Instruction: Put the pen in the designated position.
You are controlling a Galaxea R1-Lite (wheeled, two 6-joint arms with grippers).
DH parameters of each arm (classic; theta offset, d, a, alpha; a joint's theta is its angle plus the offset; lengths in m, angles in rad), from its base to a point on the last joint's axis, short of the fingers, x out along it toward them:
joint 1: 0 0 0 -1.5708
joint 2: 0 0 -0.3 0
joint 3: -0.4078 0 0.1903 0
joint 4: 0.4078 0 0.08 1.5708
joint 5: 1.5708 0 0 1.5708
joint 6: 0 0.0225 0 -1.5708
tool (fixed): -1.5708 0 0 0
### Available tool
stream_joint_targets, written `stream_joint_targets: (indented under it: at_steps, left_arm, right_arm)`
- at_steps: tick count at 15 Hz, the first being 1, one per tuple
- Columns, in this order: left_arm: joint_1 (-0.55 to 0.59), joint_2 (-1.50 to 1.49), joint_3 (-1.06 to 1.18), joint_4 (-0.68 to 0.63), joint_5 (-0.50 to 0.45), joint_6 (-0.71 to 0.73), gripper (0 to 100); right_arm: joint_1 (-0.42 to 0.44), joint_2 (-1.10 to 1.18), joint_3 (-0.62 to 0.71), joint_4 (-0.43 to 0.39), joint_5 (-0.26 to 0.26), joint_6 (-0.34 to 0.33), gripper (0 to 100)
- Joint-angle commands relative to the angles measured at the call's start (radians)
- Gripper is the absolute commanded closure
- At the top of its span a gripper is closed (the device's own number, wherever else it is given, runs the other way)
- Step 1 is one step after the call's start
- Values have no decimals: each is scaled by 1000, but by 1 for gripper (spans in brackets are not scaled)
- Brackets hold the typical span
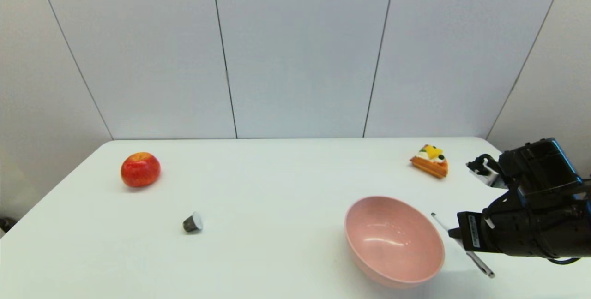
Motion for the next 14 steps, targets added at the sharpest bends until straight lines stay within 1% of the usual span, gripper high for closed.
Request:
stream_joint_targets:
  at_steps: [1,2,4,5,6,14]
  left_arm:
    - [0,1,0,1,0,0,0]
    - [0,1,0,1,0,0,0]
    - [0,1,0,1,0,-1,0]
    - [0,1,0,-1,0,0,0]
    - [0,1,0,-1,0,0,0]
    - [0,1,0,1,0,0,0]
  right_arm:
    - [-42,34,-2,2,47,1,100]
    - [-43,41,-2,2,55,3,100]
    - [-48,54,-4,8,112,15,100]
    - [-57,59,-4,8,132,23,100]
    - [-62,71,-4,8,141,23,100]
    - [-104,140,-36,-12,141,12,100]
